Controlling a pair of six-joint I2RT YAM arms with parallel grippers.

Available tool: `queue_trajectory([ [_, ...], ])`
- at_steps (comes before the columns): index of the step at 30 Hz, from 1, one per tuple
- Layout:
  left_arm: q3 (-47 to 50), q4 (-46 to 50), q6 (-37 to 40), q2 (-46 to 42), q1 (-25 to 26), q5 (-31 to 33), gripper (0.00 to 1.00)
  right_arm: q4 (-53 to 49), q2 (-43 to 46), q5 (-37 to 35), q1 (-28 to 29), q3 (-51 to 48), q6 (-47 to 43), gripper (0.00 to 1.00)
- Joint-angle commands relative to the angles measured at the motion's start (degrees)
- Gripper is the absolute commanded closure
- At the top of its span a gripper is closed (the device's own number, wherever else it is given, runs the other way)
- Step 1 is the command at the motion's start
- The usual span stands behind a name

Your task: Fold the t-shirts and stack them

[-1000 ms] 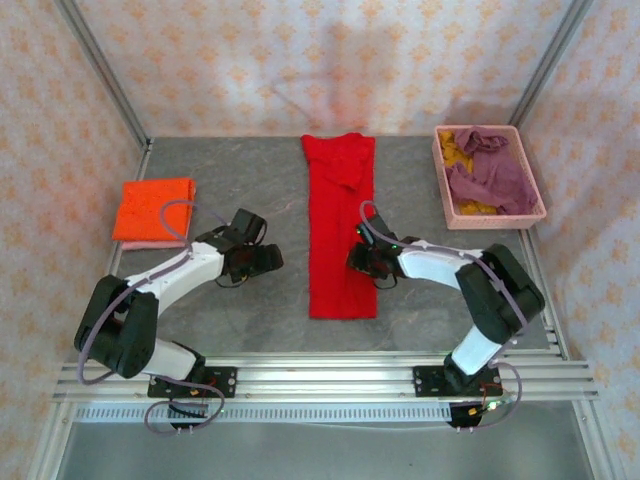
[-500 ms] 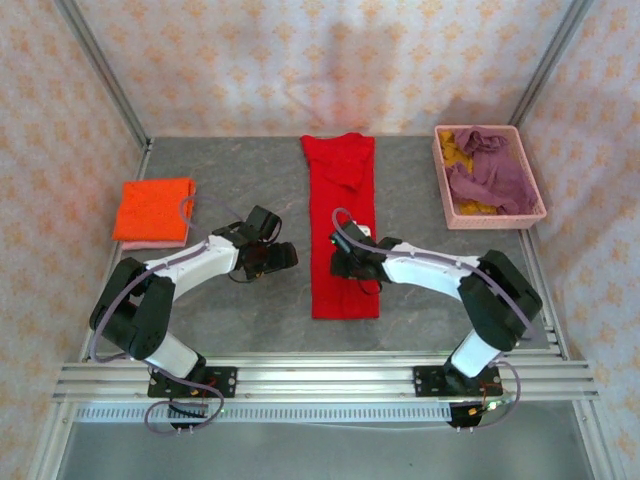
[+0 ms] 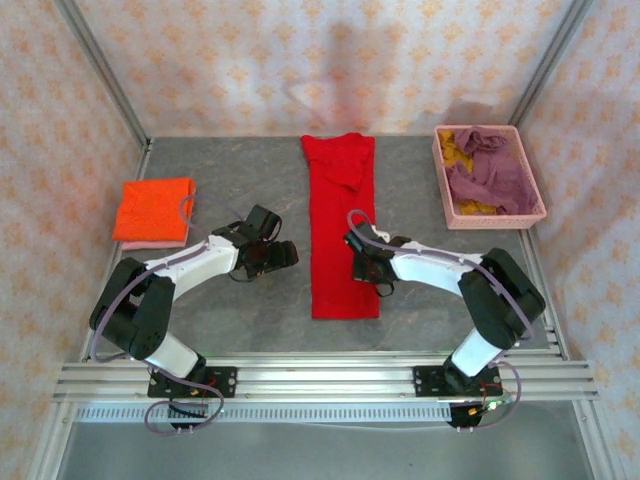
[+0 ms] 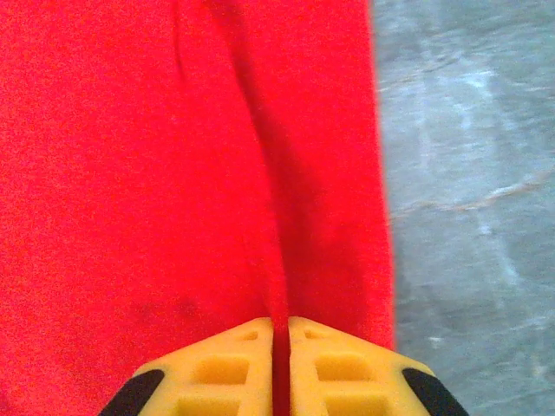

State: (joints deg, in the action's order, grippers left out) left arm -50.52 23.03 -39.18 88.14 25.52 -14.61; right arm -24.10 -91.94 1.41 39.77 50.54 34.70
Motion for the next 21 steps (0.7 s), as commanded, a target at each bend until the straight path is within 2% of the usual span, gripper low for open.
queue_trajectory([
  [1, 0.2, -0.6, 0.0, -0.1, 0.3, -0.2, 0.19, -0.6, 2.4, -1.4, -1.4, -2.1, 1.7, 0.85],
  [7, 0.2, -0.7, -0.3, -0.2, 0.7, -0.4, 0.19, -0.2, 5.7, -1.5, -2.8, -4.4, 3.1, 0.56],
  [12, 1.2, -2.7, -2.5, -1.0, 2.0, -2.5, 0.19, 1.3, 10.9, 0.6, -2.8, -6.4, 3.0, 0.38],
  [15, 2.2, -3.8, -3.9, -1.7, 3.7, -3.6, 0.19, 3.9, 14.5, 3.8, -2.8, -9.7, 5.2, 0.36],
  [19, 4.1, -6.6, -5.8, -3.3, 6.0, -3.3, 0.19, 9.1, 20.7, 11.6, -2.6, -17.8, 11.1, 0.36],
  [21, 3.4, -6.8, -5.8, -3.1, 6.6, -2.5, 0.19, 9.6, 24.7, 12.9, -2.2, -21.7, 12.8, 0.37],
])
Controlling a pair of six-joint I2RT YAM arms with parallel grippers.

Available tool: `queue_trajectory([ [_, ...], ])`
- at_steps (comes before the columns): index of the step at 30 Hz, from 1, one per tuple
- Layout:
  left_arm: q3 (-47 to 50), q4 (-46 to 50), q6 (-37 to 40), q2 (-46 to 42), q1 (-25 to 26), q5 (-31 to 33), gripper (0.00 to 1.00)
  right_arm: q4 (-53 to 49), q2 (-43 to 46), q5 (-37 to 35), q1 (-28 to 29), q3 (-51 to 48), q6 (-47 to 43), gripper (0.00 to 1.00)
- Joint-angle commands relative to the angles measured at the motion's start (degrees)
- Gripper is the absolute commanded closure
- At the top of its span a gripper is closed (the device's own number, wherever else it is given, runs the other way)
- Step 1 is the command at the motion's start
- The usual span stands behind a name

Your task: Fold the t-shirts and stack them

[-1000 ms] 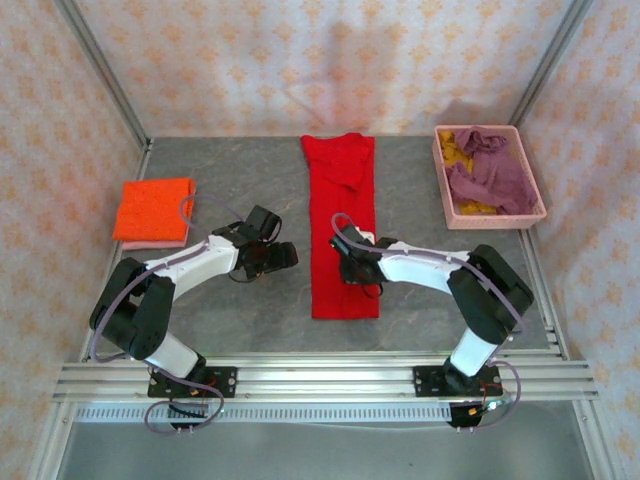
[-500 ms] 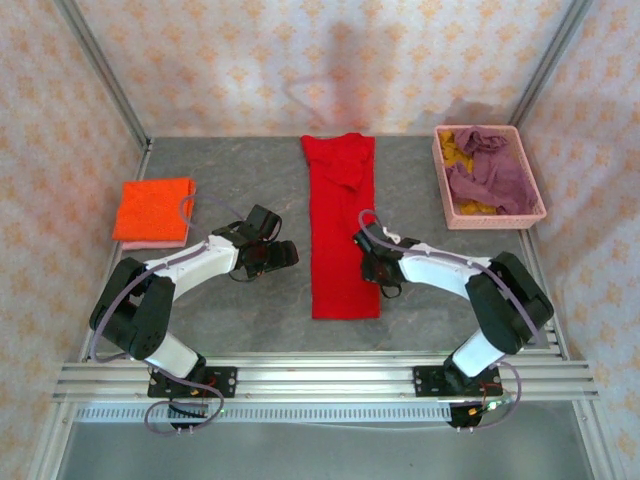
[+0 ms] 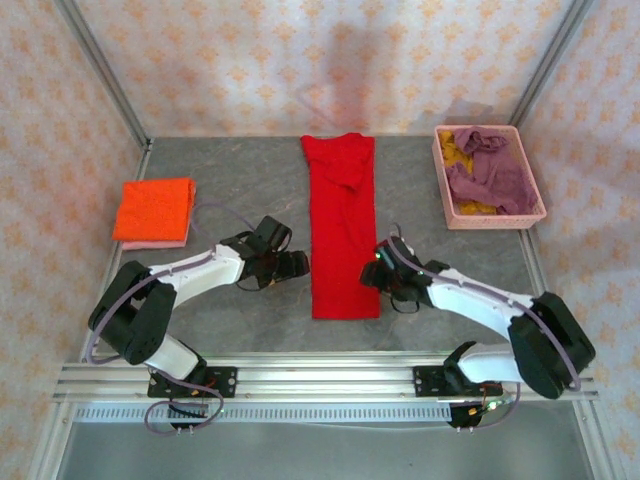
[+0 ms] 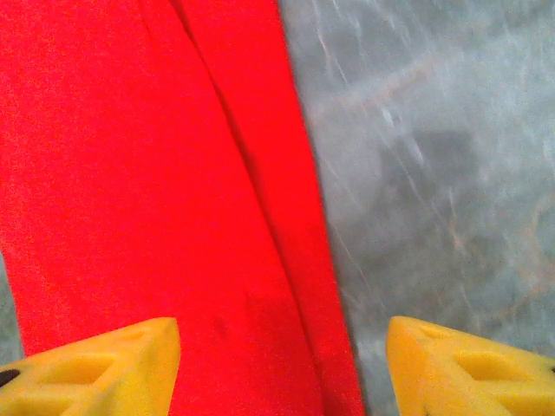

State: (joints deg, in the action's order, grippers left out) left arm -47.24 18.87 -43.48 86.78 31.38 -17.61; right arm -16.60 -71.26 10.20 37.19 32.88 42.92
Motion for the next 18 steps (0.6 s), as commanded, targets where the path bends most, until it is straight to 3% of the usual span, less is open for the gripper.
queue_trajectory([
  [1, -0.4, -2.7, -1.7, -1.4, 0.9, 0.6, 0.19, 1.5, 6.7, 4.5, 0.6, -5.6, 5.1, 0.37],
  [6, 1.1, -4.5, -5.3, -1.0, 3.1, -1.4, 0.23, 0.5, 12.5, 7.6, 0.5, -9.8, 4.7, 0.41],
  [11, 3.0, 0.0, -5.6, -4.0, 8.8, 1.7, 0.26, 2.9, 11.5, 10.7, 0.5, -10.8, 4.2, 0.49],
  [18, 6.4, -2.5, -9.5, -6.2, 15.2, 0.7, 0.34, 7.9, 8.8, 14.0, 0.5, -12.6, 3.6, 0.57],
])
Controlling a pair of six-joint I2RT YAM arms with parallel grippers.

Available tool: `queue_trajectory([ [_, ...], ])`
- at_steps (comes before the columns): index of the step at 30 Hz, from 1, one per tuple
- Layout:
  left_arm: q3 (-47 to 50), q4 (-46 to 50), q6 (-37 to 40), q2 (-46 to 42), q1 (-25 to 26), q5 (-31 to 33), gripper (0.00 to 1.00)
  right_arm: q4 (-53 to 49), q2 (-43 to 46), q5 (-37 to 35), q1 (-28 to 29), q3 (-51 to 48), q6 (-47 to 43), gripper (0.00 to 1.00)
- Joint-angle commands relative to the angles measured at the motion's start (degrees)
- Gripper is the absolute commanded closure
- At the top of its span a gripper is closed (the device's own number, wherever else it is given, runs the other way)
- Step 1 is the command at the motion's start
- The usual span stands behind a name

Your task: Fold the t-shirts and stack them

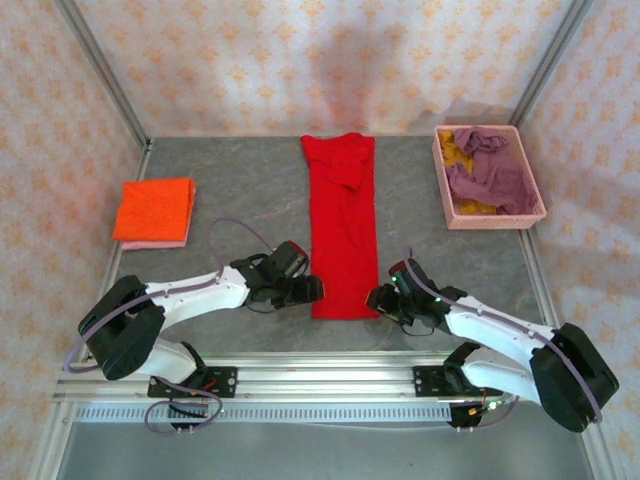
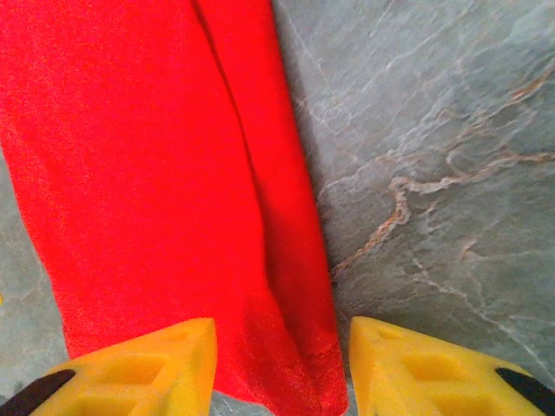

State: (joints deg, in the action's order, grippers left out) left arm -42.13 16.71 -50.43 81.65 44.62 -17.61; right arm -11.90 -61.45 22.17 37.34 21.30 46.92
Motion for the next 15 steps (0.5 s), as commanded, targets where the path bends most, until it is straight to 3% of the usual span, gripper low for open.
queue_trajectory([
  [1, 1.6, -1.0, -2.9, -1.0, 2.6, 0.8, 0.35, 3.6, -1.5, 2.2, 0.4, -1.0, -0.6, 0.59],
  [15, 2.9, -6.1, -4.2, 2.2, 4.7, -1.5, 0.57, 7.4, -4.0, 2.0, 0.4, -2.0, -0.2, 0.73],
])
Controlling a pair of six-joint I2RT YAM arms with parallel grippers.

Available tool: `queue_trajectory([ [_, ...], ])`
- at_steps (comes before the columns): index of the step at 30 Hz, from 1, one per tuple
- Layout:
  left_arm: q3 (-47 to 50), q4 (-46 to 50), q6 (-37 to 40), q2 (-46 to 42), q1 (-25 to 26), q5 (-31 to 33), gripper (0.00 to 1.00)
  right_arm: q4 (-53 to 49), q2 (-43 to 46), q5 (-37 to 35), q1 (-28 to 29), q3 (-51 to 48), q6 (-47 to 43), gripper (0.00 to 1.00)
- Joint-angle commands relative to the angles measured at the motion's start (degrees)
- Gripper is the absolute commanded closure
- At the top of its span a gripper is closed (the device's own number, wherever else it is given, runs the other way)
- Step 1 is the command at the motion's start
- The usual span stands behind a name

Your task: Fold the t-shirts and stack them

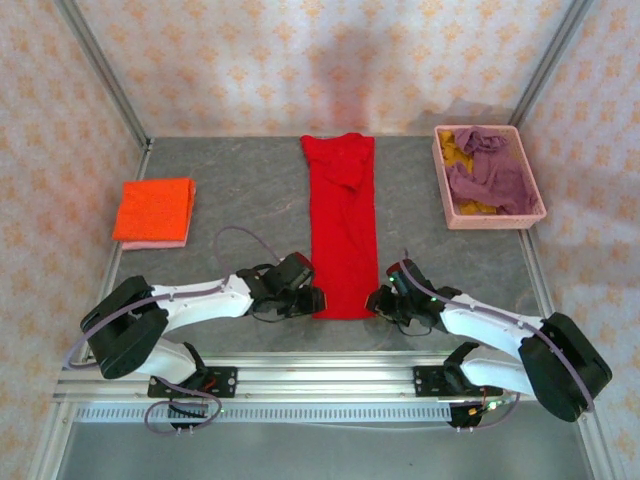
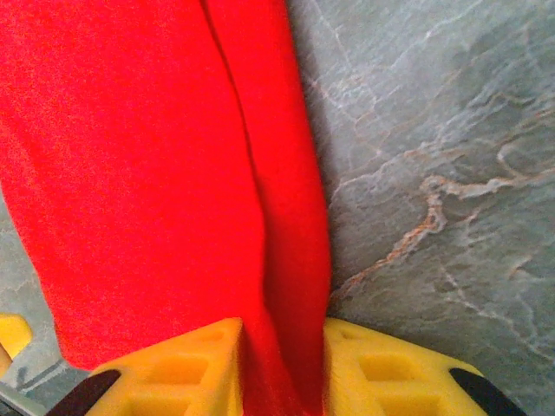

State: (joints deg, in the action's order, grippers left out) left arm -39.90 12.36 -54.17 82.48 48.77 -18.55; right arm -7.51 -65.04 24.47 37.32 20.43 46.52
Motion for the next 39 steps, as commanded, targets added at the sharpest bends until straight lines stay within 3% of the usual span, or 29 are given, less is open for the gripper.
queue_trajectory([
  [1, 0.7, -1.9, -0.6, 1.7, 0.6, -0.6, 0.57, 2.9, -0.3, -0.4, 0.4, -1.2, 0.1, 0.74],
  [13, 0.2, -3.0, -0.3, 5.7, 1.3, -3.1, 0.62, 2.9, -0.4, -1.1, 0.4, -1.3, 0.1, 0.75],
  [28, -1.1, -3.4, 0.4, 6.5, 1.3, -2.4, 0.94, 3.5, 0.0, 0.0, 0.4, -1.3, 0.1, 0.78],
  [30, -1.3, -3.1, 0.5, 6.4, 1.4, -2.1, 0.99, 3.2, 0.2, 0.1, 0.5, -1.3, 0.1, 0.82],
  [34, -0.9, -2.0, 0.7, 5.6, 1.4, -1.7, 1.00, 2.0, 1.7, 0.3, 0.6, -1.3, 0.4, 0.92],
  [39, 1.4, -1.0, 0.1, 3.0, 1.5, -1.4, 1.00, -2.0, 5.9, -1.5, 2.9, -2.3, 2.4, 0.93],
])
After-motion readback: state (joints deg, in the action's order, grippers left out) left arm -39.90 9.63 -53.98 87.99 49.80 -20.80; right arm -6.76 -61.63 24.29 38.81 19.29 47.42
